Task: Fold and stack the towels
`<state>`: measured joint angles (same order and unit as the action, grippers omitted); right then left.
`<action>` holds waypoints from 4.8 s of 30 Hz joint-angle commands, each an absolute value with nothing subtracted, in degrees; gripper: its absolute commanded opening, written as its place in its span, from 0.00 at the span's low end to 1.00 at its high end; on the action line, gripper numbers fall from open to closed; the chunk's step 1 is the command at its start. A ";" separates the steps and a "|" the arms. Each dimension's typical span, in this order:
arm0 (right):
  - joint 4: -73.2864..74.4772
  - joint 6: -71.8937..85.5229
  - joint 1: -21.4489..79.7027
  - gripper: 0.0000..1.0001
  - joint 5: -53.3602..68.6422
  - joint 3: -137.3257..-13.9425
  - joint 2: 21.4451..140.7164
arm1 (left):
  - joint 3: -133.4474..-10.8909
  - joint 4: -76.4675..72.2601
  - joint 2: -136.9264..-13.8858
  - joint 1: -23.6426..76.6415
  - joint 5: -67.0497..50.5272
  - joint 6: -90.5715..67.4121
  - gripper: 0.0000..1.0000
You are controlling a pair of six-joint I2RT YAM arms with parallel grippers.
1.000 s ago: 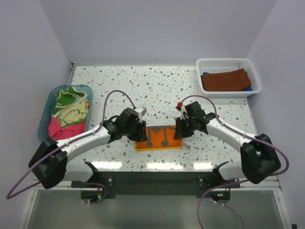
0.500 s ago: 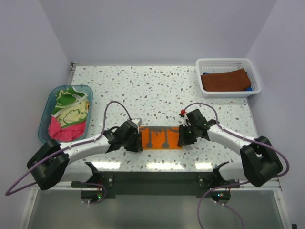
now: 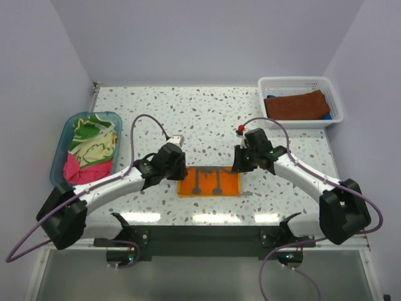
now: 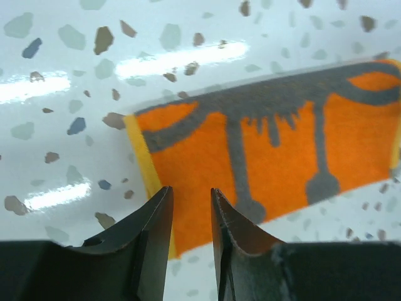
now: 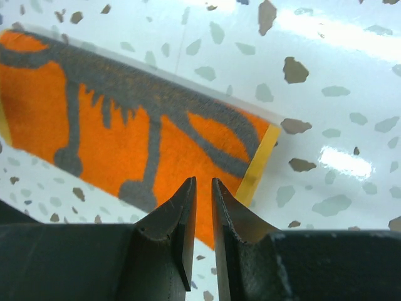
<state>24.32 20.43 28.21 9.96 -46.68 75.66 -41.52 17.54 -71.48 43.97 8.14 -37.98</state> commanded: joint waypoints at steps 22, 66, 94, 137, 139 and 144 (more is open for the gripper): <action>14.05 19.86 26.89 0.22 10.90 -48.14 88.60 | -43.22 15.72 -82.27 32.52 17.13 -32.44 0.35; 30.32 28.12 14.68 0.99 3.34 -37.09 62.49 | -76.38 23.03 -113.55 72.33 22.59 -17.05 0.65; 9.33 42.18 16.26 0.99 20.65 -31.64 74.88 | -65.65 12.92 -101.60 68.38 22.33 -23.55 0.00; 38.03 12.43 14.07 0.00 0.89 -88.26 102.11 | -60.73 24.42 -76.22 40.92 18.11 -29.01 1.00; 44.01 8.81 13.01 0.00 -3.41 -95.76 106.94 | -60.04 27.06 -73.23 36.41 17.93 -26.20 1.00; 50.54 1.33 7.74 0.00 -10.19 -115.20 115.04 | -54.41 23.39 -68.21 23.04 19.16 -21.54 1.00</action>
<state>42.37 9.54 10.72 -3.22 -107.77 112.40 -57.84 23.14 -70.63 27.73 18.90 -25.91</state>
